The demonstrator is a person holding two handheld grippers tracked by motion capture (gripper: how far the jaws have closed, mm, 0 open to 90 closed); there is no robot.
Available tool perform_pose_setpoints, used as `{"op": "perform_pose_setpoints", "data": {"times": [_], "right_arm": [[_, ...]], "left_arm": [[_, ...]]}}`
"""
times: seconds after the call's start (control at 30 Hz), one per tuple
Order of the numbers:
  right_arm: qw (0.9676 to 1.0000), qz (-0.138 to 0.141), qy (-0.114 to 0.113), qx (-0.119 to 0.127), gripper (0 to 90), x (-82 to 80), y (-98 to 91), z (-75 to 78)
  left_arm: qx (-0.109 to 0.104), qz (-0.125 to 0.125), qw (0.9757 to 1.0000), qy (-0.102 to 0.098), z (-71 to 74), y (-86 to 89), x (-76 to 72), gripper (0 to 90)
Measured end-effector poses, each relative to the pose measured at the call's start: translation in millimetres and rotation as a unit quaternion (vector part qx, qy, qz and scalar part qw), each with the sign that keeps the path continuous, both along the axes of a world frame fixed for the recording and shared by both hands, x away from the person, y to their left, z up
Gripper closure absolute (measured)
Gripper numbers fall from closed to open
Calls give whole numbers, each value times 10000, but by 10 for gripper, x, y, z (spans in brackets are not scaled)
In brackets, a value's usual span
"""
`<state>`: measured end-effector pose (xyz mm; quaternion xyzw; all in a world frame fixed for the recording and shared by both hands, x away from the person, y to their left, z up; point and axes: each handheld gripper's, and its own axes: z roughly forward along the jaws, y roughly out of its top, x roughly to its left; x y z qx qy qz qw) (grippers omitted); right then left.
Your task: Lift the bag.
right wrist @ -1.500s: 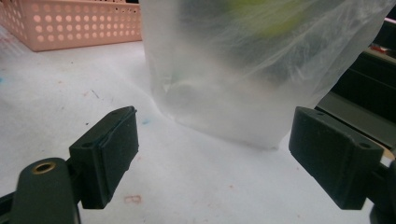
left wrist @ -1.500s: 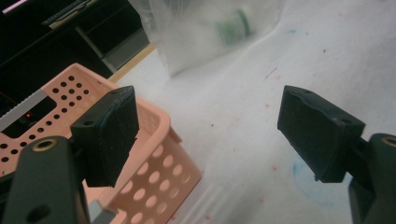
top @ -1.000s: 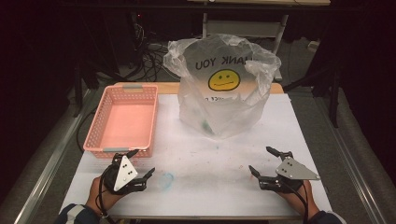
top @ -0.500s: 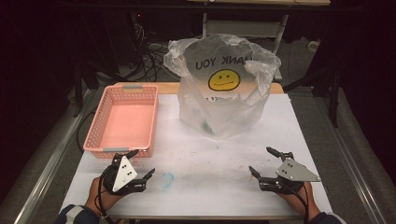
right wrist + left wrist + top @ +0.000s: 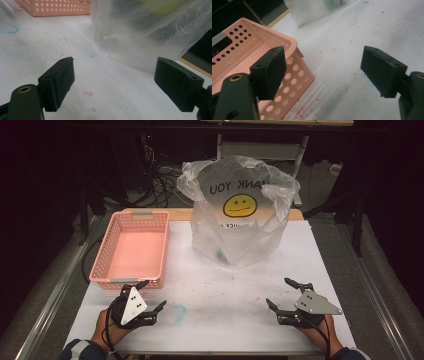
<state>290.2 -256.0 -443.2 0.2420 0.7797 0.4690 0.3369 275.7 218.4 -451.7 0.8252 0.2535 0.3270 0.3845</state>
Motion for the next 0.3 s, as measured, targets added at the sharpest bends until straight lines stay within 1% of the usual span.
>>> {"op": "perform_pose_setpoints", "data": {"times": [0.3], "right_arm": [[10000, -23, 1, -37, 167, 23, -24, -8]], "left_arm": [[38, -26, 10000, 6, 2, -39, 47, 201]]}}
